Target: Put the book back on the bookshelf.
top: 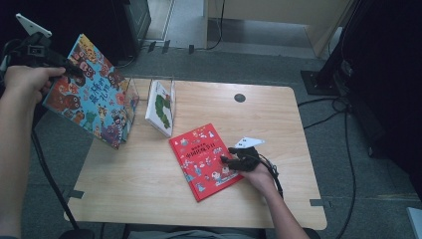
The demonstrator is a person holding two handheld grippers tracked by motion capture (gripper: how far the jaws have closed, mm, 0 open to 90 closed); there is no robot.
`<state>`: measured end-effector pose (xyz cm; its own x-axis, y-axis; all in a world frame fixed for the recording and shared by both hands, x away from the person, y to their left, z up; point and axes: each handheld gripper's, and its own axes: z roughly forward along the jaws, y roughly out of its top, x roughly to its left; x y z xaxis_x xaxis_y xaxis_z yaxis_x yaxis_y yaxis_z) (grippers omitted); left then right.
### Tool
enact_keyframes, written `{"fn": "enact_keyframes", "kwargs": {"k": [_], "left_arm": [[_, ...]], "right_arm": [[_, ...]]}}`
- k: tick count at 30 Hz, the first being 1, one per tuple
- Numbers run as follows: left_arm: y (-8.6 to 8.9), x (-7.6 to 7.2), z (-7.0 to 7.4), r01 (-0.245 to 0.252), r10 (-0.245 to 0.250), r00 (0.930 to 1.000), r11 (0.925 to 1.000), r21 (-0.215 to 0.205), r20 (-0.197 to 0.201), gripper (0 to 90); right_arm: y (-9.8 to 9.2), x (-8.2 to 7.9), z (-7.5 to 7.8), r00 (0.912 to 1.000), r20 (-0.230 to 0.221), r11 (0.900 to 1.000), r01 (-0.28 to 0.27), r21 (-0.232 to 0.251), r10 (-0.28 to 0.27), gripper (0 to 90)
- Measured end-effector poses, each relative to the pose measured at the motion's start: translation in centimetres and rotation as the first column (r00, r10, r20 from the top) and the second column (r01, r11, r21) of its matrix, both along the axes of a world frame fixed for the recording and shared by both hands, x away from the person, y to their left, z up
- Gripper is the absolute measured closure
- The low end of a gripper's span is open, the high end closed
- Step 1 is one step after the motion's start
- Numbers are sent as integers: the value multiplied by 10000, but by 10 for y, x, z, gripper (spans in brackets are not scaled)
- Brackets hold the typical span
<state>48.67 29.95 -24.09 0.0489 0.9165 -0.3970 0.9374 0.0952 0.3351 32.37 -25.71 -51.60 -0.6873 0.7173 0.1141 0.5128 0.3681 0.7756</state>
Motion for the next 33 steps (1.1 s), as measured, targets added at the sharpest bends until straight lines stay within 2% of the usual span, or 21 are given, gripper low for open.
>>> {"fn": "enact_keyframes", "kwargs": {"k": [7,14,16,17,18,23,26,28,30,33], "left_arm": [[-9,9,-13,150,-147,9998,9996,246,-128,802],[-11,13,-23,168,-163,9995,9997,201,-262,790],[-12,13,-22,163,-142,9991,9985,527,-408,796],[-13,13,-21,252,-221,9986,9976,650,-475,799],[-13,12,-20,277,-250,9987,9978,601,-450,795],[-12,8,-2,240,-248,9994,9992,328,253,777],[-10,5,9,236,-259,9988,9981,561,413,735],[-5,1,17,205,-223,9970,9995,257,743,741],[-4,-2,22,248,-271,9967,9992,315,764,729],[-6,-6,22,404,-430,9968,9984,397,670,701]], "right_arm": [[-4,-6,-1,9999,-71,9999,139,102,-139,484],[-6,-9,-1,9998,-61,9997,175,141,-174,481],[-6,-9,-2,9999,-39,9998,161,145,-160,480],[-6,-9,-2,9999,-40,9998,160,145,-160,480],[-6,-9,-2,9999,-44,9998,154,152,-154,480],[-6,-8,-1,9999,-54,9998,145,141,-144,479],[-6,-7,-2,9999,-56,9998,117,143,-116,479],[-6,-7,-2,9999,-82,9998,112,178,-111,477],[-7,-6,-2,9998,-145,9997,100,216,-97,474],[-7,-5,-2,9997,-170,9996,155,243,-151,472]]}}
